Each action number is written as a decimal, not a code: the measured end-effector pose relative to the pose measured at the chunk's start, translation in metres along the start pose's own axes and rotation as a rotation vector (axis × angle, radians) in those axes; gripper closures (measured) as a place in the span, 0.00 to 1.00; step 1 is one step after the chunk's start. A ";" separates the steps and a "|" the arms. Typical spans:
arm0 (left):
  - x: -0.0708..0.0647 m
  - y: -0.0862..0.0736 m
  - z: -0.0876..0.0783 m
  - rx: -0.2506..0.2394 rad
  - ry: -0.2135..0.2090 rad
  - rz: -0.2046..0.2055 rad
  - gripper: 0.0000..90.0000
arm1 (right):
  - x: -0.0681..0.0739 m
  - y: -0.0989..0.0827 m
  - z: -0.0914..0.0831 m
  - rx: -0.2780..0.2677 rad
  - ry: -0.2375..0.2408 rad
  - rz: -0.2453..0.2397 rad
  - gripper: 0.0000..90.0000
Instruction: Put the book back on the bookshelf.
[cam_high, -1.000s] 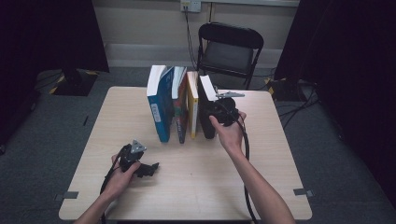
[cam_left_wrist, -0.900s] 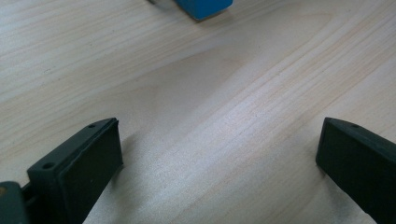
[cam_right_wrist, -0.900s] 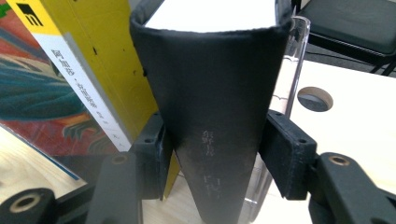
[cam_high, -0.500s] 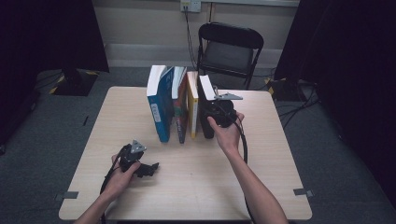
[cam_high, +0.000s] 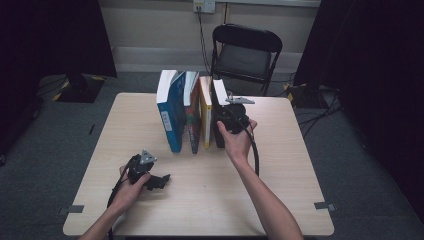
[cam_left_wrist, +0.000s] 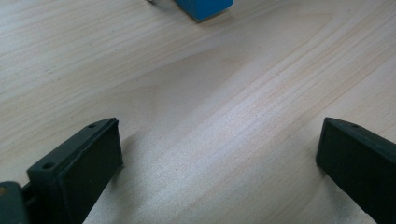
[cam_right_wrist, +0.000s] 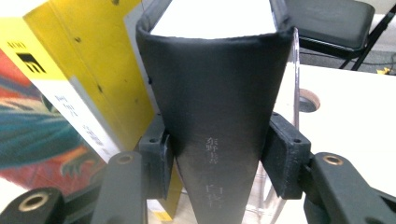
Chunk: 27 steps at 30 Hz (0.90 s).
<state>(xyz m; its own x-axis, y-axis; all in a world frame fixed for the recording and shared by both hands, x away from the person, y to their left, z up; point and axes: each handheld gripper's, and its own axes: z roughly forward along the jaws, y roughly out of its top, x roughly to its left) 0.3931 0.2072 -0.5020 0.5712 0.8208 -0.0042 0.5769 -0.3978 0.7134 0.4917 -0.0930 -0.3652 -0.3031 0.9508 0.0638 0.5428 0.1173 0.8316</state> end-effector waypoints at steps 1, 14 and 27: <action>0.000 0.000 0.000 0.000 0.000 0.000 0.00 | 0.002 0.000 0.000 -0.001 -0.004 0.010 0.55; 0.000 0.000 0.000 0.000 0.001 0.001 0.00 | -0.001 -0.007 0.004 -0.040 0.051 -0.079 0.49; 0.000 0.000 0.000 0.001 0.000 0.000 0.00 | 0.003 -0.004 0.003 -0.058 0.018 -0.006 0.54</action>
<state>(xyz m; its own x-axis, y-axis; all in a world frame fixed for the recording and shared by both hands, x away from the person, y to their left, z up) 0.3930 0.2070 -0.5019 0.5716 0.8205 -0.0041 0.5773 -0.3986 0.7126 0.4914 -0.0896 -0.3700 -0.3209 0.9446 0.0683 0.4946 0.1057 0.8627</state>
